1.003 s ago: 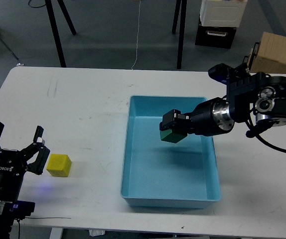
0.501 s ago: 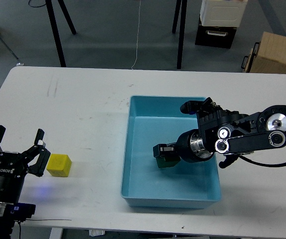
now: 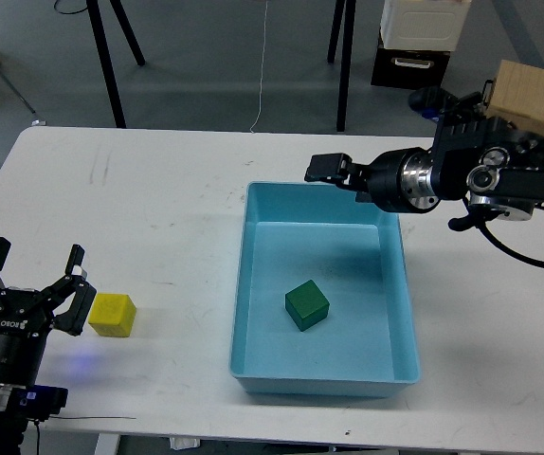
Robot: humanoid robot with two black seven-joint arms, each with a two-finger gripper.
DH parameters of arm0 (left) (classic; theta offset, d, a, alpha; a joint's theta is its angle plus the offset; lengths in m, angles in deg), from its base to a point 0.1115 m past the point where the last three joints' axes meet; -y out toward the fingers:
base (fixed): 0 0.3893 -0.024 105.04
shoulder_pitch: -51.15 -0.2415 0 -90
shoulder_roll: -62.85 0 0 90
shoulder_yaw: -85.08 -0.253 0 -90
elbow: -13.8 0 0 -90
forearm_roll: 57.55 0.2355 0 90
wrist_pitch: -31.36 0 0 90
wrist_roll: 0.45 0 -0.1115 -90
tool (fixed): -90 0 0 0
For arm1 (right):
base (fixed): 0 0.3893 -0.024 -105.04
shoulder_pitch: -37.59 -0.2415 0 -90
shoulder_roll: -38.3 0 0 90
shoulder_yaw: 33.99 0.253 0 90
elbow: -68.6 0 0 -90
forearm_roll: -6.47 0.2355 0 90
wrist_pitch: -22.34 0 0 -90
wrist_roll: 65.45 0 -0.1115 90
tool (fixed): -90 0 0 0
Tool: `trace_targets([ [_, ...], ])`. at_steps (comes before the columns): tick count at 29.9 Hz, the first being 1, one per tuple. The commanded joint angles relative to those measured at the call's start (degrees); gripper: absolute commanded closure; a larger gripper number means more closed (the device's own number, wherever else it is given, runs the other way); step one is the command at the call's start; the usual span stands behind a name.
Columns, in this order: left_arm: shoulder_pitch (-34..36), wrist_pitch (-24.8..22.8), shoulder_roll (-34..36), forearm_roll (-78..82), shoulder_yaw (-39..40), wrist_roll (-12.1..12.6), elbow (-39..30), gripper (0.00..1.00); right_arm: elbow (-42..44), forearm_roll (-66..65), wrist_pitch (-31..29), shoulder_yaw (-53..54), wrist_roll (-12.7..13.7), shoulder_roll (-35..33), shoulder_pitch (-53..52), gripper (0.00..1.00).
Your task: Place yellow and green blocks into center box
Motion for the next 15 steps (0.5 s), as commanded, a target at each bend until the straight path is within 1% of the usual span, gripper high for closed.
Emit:
trace_targets([
  [1,0.3,0.0,-0.1,0.3,0.0,0.0,0.1,0.0,5.8,0.8,-0.2,15.4,0.0,-0.2,7.7,0.01],
  [4,0.9,0.0,-0.2,0.3,0.0,0.0,0.7,0.0,10.5,3.4,-1.0,31.8,0.0,0.7,16.5,0.01],
  [6,0.9,0.0,-0.2,0.4,0.0,0.0,0.9,0.0,13.7,6.9,-2.9,42.6,0.0,2.8,22.4,0.01],
  [8,1.0,0.0,-0.2,0.4,0.0,0.0,0.9,0.0,16.1,10.3,-7.2,52.4,0.0,5.7,27.8,0.01],
  [12,1.1,0.0,-0.1,0.4,0.0,0.0,0.9,0.0,16.6,17.1,-15.8,68.8,-0.1,7.0,38.0,0.01],
  [15,1.2,0.0,-0.1,0.4,0.0,0.0,0.9,0.0,15.9,23.1,-18.7,77.1,-0.2,9.0,46.0,0.01],
])
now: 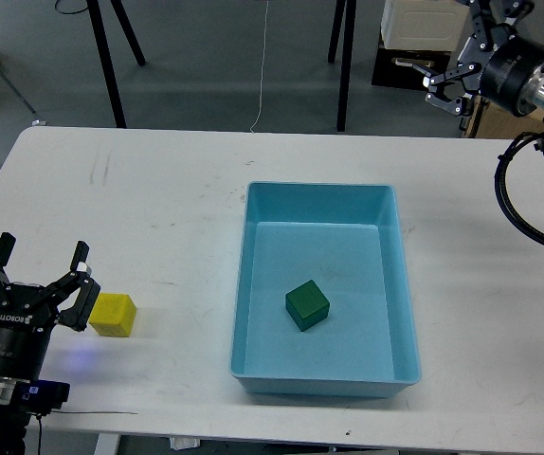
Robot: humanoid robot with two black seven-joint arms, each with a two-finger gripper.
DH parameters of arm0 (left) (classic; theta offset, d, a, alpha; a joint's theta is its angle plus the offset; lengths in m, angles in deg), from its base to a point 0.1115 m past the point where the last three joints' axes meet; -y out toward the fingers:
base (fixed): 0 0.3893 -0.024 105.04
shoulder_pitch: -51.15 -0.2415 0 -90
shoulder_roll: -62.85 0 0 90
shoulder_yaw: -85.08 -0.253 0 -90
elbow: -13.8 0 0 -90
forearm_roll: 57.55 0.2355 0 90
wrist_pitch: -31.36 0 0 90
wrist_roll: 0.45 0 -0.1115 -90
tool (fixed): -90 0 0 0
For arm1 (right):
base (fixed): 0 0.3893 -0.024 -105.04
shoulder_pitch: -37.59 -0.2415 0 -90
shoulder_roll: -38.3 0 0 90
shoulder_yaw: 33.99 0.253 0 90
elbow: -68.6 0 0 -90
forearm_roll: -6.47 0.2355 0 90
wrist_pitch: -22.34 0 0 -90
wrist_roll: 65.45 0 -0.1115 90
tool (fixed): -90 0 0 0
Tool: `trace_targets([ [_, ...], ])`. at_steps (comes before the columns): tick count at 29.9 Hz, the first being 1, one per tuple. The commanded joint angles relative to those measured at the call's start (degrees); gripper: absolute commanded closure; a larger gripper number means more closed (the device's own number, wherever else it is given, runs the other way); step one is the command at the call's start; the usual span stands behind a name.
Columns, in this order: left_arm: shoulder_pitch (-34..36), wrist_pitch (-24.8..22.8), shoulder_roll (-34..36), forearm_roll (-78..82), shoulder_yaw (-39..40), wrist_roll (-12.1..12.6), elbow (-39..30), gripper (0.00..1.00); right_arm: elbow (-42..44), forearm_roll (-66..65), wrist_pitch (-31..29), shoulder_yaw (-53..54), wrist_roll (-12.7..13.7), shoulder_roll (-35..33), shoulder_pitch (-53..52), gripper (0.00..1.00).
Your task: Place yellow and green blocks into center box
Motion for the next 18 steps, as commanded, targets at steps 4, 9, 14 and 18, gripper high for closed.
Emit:
trace_targets([
  [4,0.5,0.0,0.1,0.0,0.1,-0.2,0.0,0.0,-8.1,8.5,-5.6,18.5,-1.7,3.9,19.9,0.01],
  [9,0.7,0.0,0.4,0.0,0.3,-0.2,0.0,0.0,-21.3,9.4,-6.2,26.3,-1.8,9.5,37.3,0.01],
  [14,1.0,0.0,0.4,0.0,0.5,-0.3,0.0,0.0,-28.8,9.9,-6.2,30.4,-1.8,18.6,52.2,0.01],
  [18,1.5,0.0,0.4,-0.1,0.8,-0.5,0.0,0.0,-30.5,9.8,-5.7,29.1,-1.8,21.1,56.2,0.01],
])
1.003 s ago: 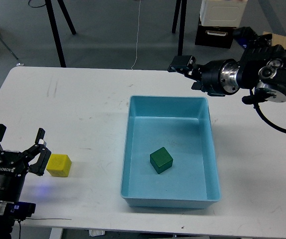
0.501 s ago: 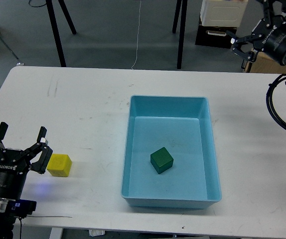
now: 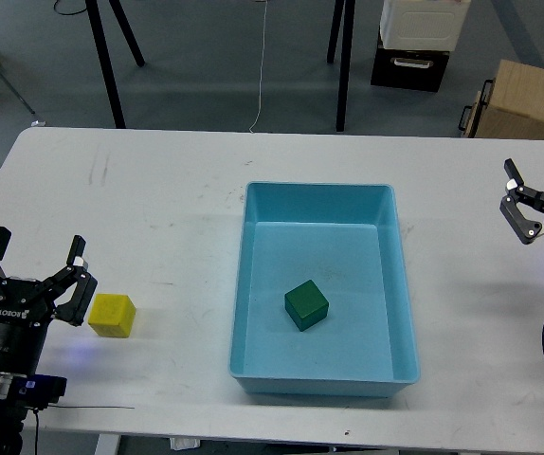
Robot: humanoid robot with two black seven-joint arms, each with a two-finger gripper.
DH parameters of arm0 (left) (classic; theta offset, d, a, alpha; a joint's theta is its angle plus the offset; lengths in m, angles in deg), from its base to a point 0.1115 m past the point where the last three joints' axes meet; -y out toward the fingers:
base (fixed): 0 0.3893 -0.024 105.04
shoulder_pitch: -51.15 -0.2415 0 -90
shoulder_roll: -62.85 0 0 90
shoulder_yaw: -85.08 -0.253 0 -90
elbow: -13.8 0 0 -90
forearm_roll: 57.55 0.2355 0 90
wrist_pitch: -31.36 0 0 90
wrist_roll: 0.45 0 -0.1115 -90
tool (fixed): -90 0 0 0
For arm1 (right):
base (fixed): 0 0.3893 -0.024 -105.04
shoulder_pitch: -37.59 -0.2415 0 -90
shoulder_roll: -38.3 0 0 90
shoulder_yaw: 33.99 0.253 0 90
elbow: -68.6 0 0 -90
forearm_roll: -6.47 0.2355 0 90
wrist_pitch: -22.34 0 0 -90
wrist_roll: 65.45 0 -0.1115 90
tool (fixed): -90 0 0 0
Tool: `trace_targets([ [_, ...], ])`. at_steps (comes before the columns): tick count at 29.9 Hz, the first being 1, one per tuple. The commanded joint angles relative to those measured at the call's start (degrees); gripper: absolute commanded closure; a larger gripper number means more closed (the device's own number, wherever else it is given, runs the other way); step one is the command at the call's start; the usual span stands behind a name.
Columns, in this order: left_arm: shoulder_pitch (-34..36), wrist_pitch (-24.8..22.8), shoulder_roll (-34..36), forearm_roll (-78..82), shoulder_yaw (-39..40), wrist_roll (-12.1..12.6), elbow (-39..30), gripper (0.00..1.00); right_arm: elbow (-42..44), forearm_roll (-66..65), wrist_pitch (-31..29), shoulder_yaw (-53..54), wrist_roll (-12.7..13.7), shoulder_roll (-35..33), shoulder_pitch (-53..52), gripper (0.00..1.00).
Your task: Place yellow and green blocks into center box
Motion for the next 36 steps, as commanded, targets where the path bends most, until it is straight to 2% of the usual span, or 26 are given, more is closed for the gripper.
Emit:
trace_targets([
  [1,0.4,0.0,-0.1,-0.1,0.1,-0.2,0.0,0.0,-1.4,-0.1,0.9,0.0,0.0,1.6,2.5,0.01],
  [6,0.3,0.0,0.8,0.0,0.7,-0.2,-0.9,0.0,-1.5,0.0,3.3,1.9,0.0,-1.3,2.9,0.01],
  [9,1.4,0.0,1.1,-0.1,4.0,-0.5,-0.7,0.0,-1.6,0.0,3.5,2.2,0.0,-4.1,3.6,0.01],
  [13,5.8,0.0,1.6,-0.1,7.5,-3.3,0.1,0.0,-1.8,0.0,4.1,3.1,0.1,-6.3,3.8,0.01],
  [18,7.2,0.0,9.4,0.1,9.3,-2.6,4.0,0.0,-2.1,0.1,4.4,3.3,0.1,-6.5,4.1,0.01],
  [22,10.2,0.0,11.3,0.1,9.9,-2.2,2.7,0.0,-2.0,0.1,4.1,3.3,0.0,-5.7,4.1,0.01],
  [23,10.7,0.0,13.0,0.2,10.0,-2.2,2.2,0.0,-2.1,0.1,4.1,3.3,0.0,-5.1,4.0,0.01],
  [26,12.5,0.0,24.8,2.2,8.0,-2.1,2.2,0.0,-3.0,0.0,4.1,3.1,0.1,-4.9,4.0,0.01],
  [29,14.1,0.0,35.5,7.8,2.2,-2.5,2.2,0.0,-3.9,0.0,4.1,3.5,0.1,-5.1,3.8,0.01],
  [34,24.9,0.0,46.3,16.8,-7.5,-2.5,2.6,0.0,-5.4,0.1,4.1,4.5,0.1,-5.2,3.8,0.01],
  [36,32.2,0.0,49.5,19.1,-14.2,-2.3,2.8,0.0,-6.2,0.1,4.1,4.4,0.1,-5.2,3.8,0.01],
])
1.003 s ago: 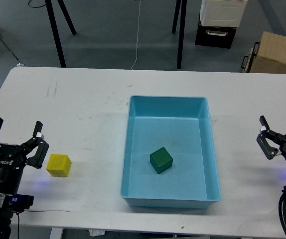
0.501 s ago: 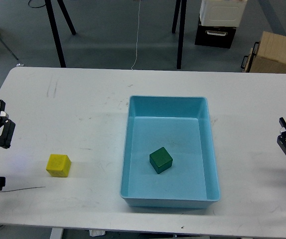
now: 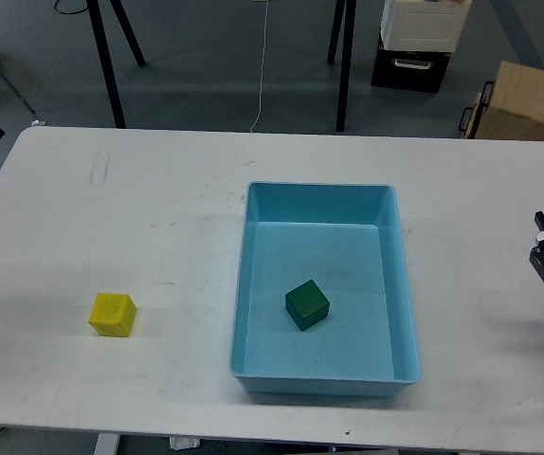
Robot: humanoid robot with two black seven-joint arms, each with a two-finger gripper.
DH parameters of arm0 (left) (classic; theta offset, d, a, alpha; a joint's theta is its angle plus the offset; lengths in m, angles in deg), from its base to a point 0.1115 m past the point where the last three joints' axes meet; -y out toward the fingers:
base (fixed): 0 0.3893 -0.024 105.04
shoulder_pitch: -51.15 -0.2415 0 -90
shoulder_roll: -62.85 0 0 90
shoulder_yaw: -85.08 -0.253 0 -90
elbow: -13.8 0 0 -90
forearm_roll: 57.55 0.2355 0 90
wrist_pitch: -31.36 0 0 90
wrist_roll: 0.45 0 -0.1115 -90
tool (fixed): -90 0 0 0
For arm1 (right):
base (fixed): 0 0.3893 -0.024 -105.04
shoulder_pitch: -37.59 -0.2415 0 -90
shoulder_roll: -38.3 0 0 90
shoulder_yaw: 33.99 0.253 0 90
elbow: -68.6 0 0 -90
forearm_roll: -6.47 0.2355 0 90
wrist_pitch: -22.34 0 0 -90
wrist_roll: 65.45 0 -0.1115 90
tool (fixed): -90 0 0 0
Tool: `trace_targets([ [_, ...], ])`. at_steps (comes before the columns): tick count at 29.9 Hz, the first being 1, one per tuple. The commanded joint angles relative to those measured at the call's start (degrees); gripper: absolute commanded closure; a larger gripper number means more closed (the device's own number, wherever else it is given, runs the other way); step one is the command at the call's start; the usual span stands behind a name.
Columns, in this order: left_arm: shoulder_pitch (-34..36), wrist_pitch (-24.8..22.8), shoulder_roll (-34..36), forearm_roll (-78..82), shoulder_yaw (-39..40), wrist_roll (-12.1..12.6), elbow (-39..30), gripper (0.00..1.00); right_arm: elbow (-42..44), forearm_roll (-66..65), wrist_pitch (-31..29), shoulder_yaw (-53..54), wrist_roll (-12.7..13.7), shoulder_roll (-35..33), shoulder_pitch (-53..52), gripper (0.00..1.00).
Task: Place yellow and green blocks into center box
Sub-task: 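Move the left gripper down onto the yellow cube and close it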
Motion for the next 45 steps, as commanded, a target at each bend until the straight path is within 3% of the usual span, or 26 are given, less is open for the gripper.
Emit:
trace_targets([
  [1,12.6,0.0,6.3,5.0,-12.7,0.3,0.5,0.0,-1.3,0.1,0.1,0.1,0.0,0.0,0.0,0.01],
  [11,52.4,0.0,12.6,24.6,-61.3,4.3,2.2,0.0,-1.1,0.0,-0.1,-0.8,0.2,0.0,-0.2,0.01],
  [15,65.9,0.0,12.7,30.9,-78.4,6.2,2.1,0.0,-0.7,-0.1,-0.1,-1.1,0.2,0.1,-0.2,0.01],
  [20,77.4,0.0,10.9,47.3,-98.3,5.8,1.5,0.0,-0.7,0.0,-0.1,-1.0,0.2,0.2,-0.3,0.01],
  [24,78.7,0.0,9.4,56.7,-103.8,5.5,0.4,0.0,-0.6,-0.1,-0.1,-0.9,0.2,0.0,-0.2,0.01],
  [31,77.7,0.0,7.7,57.3,-106.7,4.3,-2.2,0.0,-0.1,-0.2,-0.1,-1.0,0.3,0.0,-0.2,0.01],
  [45,68.7,0.0,-1.8,58.2,-107.0,4.4,7.6,0.0,0.8,-0.4,-0.1,-0.7,0.4,-0.1,0.0,0.01],
])
